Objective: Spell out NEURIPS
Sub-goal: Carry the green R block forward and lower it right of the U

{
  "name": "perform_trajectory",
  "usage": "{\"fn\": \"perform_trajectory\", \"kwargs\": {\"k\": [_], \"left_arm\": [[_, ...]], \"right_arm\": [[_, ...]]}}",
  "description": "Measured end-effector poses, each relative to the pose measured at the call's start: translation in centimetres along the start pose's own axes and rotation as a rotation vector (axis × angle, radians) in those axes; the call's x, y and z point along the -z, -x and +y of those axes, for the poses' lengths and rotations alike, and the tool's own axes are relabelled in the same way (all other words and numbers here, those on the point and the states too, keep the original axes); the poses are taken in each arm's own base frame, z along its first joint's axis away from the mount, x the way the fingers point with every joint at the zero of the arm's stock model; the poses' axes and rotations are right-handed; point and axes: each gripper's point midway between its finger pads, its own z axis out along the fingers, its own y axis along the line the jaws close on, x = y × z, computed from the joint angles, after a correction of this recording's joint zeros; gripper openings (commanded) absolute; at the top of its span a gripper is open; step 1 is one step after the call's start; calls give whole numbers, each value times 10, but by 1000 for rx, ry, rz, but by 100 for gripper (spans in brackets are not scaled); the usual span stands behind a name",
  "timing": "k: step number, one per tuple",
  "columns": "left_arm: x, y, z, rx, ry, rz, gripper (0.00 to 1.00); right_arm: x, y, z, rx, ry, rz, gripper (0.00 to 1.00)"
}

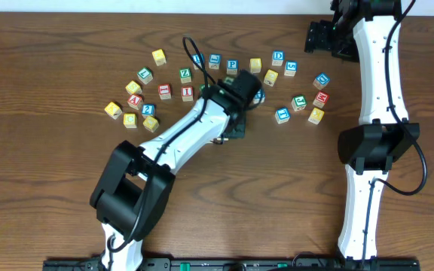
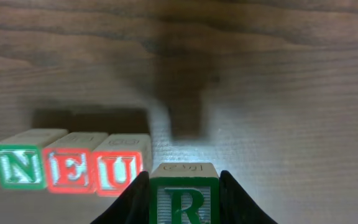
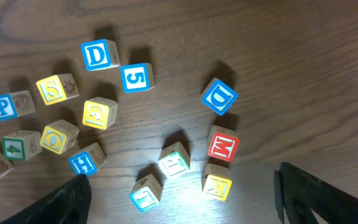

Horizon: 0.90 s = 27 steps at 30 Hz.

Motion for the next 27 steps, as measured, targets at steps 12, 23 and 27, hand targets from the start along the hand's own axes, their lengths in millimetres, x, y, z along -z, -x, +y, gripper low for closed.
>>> {"fn": "perform_trajectory", "kwargs": {"k": [12, 23, 27], "left_arm": [[-21, -4, 7, 50, 39, -31, 24], [-27, -3, 6, 60, 28, -52, 24], [-30, -7, 8, 58, 35, -46, 29]], "right_arm": [[0, 0, 0, 0, 0, 1, 91], [0, -1, 0, 0, -1, 3, 91], [0, -1, 0, 0, -1, 4, 91]]}}
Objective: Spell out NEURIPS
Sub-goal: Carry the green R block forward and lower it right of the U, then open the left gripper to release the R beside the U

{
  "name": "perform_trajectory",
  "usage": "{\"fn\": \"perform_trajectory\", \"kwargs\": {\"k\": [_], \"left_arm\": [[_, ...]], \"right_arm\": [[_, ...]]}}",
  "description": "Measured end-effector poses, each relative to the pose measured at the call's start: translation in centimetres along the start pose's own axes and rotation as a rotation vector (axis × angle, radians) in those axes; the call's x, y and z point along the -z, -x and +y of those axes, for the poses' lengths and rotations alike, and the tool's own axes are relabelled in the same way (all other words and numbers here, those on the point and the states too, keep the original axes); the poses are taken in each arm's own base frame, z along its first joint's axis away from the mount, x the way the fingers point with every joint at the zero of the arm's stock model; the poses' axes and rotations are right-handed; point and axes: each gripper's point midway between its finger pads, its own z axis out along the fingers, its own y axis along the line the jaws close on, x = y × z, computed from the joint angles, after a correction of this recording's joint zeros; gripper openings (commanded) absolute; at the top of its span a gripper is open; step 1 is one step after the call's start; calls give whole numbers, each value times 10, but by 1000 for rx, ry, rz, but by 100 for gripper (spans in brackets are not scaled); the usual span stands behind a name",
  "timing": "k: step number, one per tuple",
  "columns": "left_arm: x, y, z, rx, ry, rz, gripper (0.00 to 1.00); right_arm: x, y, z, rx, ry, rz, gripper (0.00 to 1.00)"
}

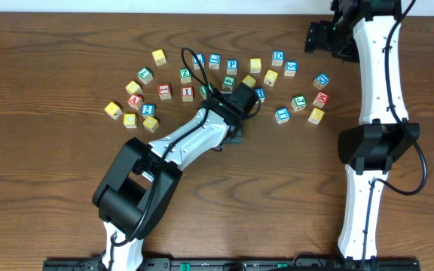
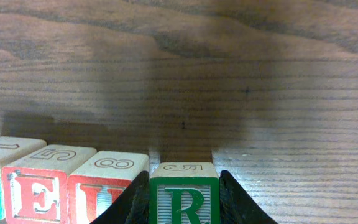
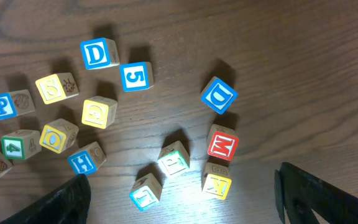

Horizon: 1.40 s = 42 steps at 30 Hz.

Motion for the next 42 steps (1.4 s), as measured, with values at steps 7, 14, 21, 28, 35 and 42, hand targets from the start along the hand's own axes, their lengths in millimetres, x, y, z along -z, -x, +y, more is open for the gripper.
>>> {"fn": "perform_trajectory", "kwargs": {"k": [7, 14, 21, 28, 35, 42], "left_arm": [[0, 2, 0, 4, -1, -7, 38], [0, 3, -1, 6, -4, -12, 39], [0, 3, -1, -4, -5, -13, 39], [8, 13, -6, -67, -21, -39, 40], [60, 52, 1, -64, -83, -169, 41], [124, 109, 58, 1, -93, -352, 45]], "right_arm": [[0, 0, 0, 0, 0, 1, 91], [0, -1, 0, 0, -1, 2, 91], [0, -1, 0, 0, -1, 2, 92], [0, -1, 0, 0, -1, 2, 92], [0, -1, 0, 0, 0, 2, 92], [0, -1, 0, 0, 0, 2, 92]]}}
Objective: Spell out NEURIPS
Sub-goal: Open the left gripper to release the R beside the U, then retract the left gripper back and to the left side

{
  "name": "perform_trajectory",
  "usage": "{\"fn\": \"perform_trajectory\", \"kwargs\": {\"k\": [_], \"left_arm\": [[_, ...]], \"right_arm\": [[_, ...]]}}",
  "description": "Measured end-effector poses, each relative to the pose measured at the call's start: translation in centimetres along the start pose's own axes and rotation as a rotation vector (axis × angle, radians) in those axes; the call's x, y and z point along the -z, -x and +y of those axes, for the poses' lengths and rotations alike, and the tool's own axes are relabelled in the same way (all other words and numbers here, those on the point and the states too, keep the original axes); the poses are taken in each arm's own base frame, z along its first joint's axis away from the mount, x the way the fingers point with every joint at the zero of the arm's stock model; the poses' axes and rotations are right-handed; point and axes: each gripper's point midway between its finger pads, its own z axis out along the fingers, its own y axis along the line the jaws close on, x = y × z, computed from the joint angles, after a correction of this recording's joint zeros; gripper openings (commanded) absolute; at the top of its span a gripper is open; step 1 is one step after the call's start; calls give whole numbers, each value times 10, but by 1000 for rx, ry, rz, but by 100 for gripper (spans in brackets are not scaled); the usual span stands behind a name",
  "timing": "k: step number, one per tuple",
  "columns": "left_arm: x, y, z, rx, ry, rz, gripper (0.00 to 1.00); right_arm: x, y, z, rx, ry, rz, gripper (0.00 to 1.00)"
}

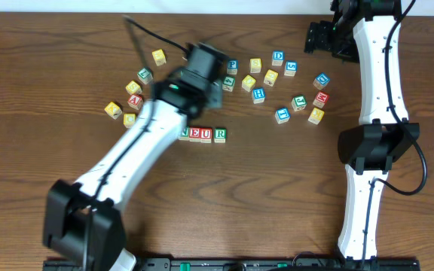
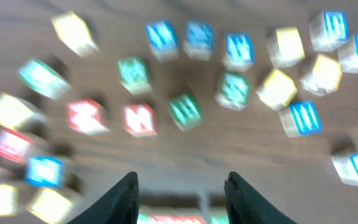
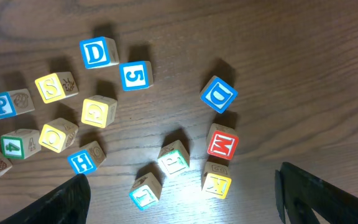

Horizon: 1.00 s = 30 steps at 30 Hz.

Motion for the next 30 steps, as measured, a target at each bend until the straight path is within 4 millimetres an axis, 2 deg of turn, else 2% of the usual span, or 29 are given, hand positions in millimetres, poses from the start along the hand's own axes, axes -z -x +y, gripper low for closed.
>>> {"fn": "perform_trajectory", "kwargs": {"k": [3, 5, 9, 13, 16, 23, 30], "left_arm": [[4, 30, 32, -39, 38, -66, 46], [3, 40, 50, -90, 55, -80, 46], [-7, 42, 79, -216, 50, -53, 51], [-31, 31, 99, -379, 17, 15, 52], [-51, 18, 103, -494, -21, 65, 52], [-92, -19, 98, -739, -111, 175, 49], [-120, -40, 100, -835, -141, 231, 50]], "right_arm": [[0, 0, 0, 0, 0, -1, 92], [0, 0, 1, 2, 1, -1, 92], [0, -2, 9, 18, 5, 0, 92], [0, -5, 17, 34, 10, 2, 92], [0, -6, 20, 39, 11, 3, 92], [0, -9, 19, 38, 7, 16, 91], [0, -12, 18, 38, 3, 26, 91]]}}
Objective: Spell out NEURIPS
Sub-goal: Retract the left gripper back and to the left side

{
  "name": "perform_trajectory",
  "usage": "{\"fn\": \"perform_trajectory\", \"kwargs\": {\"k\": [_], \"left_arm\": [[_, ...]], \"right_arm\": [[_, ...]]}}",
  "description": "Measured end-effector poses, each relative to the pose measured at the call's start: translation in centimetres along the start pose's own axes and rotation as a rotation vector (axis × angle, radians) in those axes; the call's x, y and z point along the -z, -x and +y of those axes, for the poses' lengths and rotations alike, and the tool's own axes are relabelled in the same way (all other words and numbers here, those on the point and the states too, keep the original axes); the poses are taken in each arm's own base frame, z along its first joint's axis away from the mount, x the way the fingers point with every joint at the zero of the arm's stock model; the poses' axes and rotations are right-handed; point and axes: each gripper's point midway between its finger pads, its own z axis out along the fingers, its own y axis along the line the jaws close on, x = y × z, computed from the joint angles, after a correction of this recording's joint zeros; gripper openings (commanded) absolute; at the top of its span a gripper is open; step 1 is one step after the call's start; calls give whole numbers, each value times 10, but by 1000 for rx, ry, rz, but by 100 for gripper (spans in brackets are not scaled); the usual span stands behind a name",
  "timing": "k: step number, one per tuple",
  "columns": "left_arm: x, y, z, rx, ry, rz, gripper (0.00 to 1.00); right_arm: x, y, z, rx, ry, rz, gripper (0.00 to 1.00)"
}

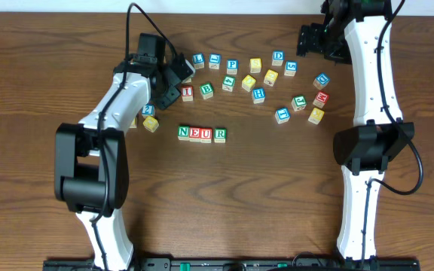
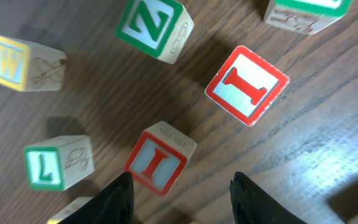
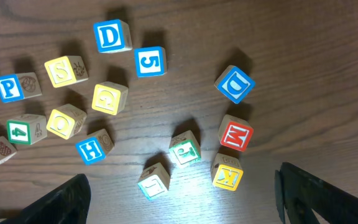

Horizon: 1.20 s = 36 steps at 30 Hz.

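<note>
Blocks N, E, U and a green R (image 1: 220, 135) stand in a row (image 1: 200, 134) at mid-table. My left gripper (image 1: 170, 84) hovers open over the left cluster, holding nothing. In the left wrist view its fingertips (image 2: 121, 198) flank bare wood just below a red I block (image 2: 160, 159). A second red I block (image 2: 247, 85) lies up and to the right. The blue P block (image 3: 8, 87) and yellow S block (image 3: 64, 70) lie loose among the far blocks. My right gripper (image 3: 179, 202) hangs wide open high above the right cluster.
A green Z block (image 2: 154, 28), a yellow W block (image 2: 23, 56) and a green-lettered block (image 2: 58, 163) crowd the I blocks. Two blue D blocks (image 3: 112, 35), a red M (image 3: 236, 135) and a yellow K (image 3: 227, 176) lie scattered at right.
My left gripper has moved from above the middle of the loose blocks to the left cluster and sits lower, close over the two red I blocks. The right wrist view has shifted slightly.
My left gripper first held the green R above the table, right of N, E, U. Then the R was down beside the U, still gripped. Later it stood free in the row with the gripper open over the loose blocks, and now over the I blocks.
</note>
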Motion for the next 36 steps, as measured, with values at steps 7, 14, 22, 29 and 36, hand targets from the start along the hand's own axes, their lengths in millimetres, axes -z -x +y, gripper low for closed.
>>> {"fn": "perform_trajectory", "kwargs": {"k": [7, 14, 22, 29, 36], "left_arm": [[-22, -5, 1, -22, 5, 18, 50], [-25, -3, 11, -25, 51, 17, 50], [-26, -2, 17, -22, 72, 8, 49], [-15, 4, 21, 47, 90, -15, 50], [87, 31, 45, 259, 196, -174, 50]], "right_arm": [[0, -2, -1, 0, -3, 8, 91], [0, -2, -1, 0, -3, 9, 91], [0, -2, -1, 0, -3, 9, 91], [0, 0, 1, 3, 0, 0, 91], [1, 6, 38, 129, 79, -50, 87]]}}
